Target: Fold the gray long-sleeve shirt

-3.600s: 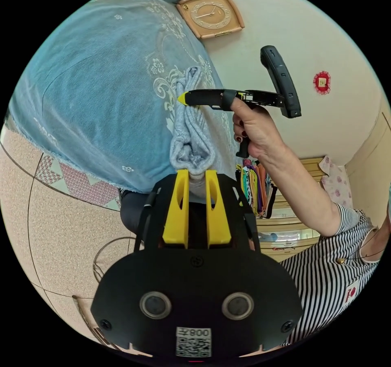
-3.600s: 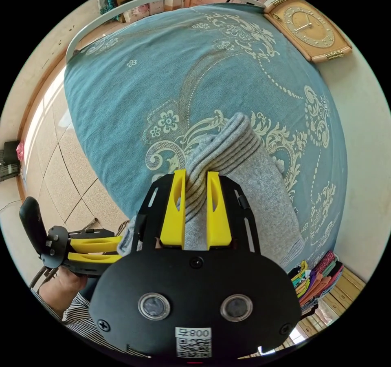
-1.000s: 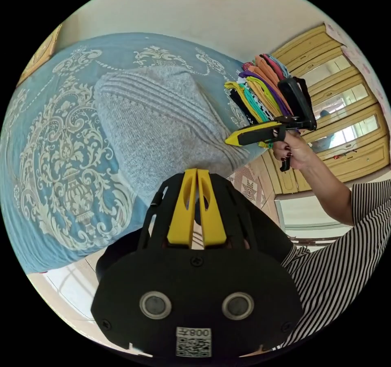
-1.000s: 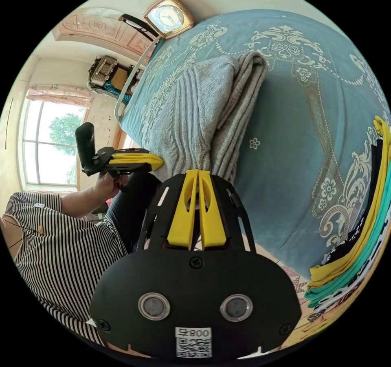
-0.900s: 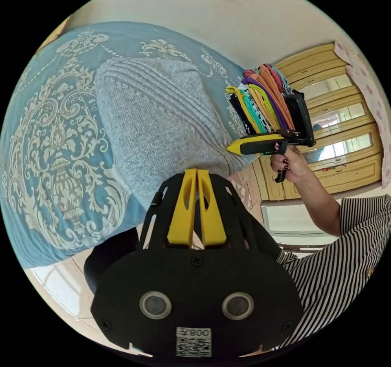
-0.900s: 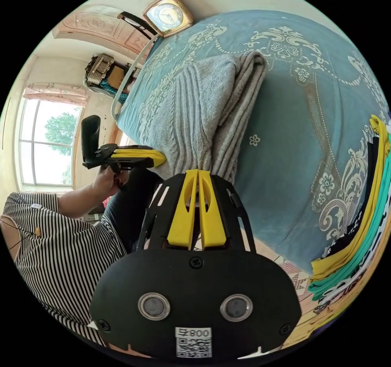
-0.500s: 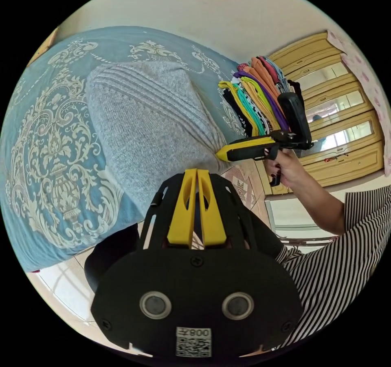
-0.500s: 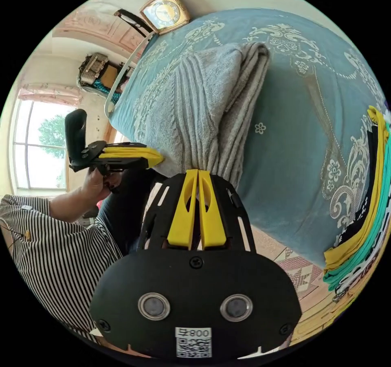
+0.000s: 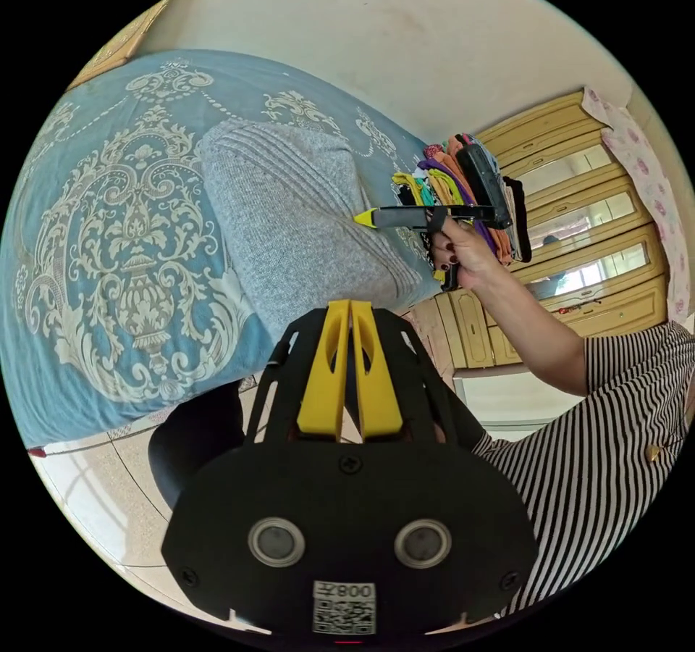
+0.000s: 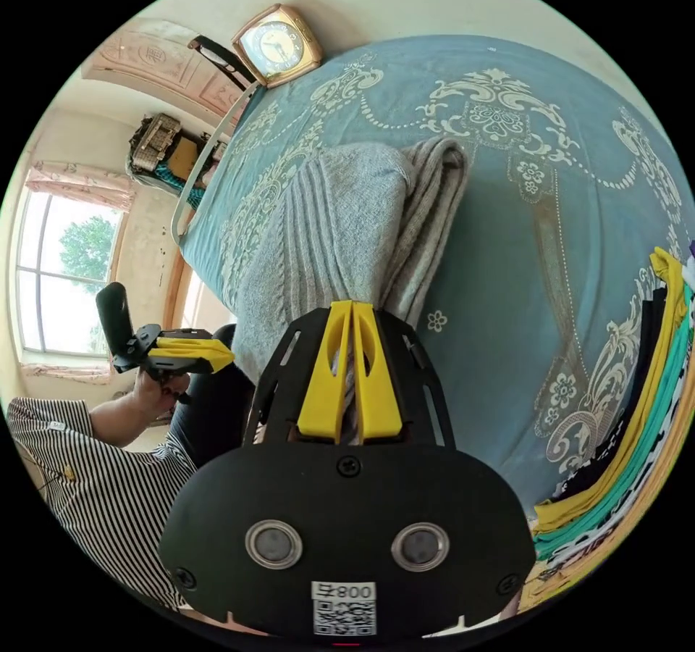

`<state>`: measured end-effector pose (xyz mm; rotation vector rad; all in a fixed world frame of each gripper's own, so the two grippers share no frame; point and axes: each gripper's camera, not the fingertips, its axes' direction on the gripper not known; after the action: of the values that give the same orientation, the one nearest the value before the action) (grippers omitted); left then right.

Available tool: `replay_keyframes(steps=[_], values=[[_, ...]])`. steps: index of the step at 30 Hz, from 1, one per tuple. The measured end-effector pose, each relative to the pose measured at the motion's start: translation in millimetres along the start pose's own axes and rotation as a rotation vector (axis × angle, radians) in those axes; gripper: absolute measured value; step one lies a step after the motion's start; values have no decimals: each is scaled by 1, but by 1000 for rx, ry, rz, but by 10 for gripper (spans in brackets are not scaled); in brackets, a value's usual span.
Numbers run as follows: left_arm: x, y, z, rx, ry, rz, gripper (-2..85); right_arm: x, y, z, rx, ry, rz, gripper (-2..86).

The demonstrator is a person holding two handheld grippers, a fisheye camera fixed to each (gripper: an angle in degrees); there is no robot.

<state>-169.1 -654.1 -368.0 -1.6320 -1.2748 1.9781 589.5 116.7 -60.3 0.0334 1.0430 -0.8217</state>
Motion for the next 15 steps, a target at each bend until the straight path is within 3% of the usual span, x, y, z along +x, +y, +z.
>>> replay_keyframes(steps=[3, 6, 15], values=[[-19, 9, -25, 65, 37, -29, 38, 1, 27, -11, 48, 9, 0, 24], [-52, 18, -39, 74, 74, -131, 91, 23, 54, -13, 75, -120, 85, 71], [-126, 10, -8, -4, 405, -328, 177, 86, 86, 38, 102, -432, 264, 132]])
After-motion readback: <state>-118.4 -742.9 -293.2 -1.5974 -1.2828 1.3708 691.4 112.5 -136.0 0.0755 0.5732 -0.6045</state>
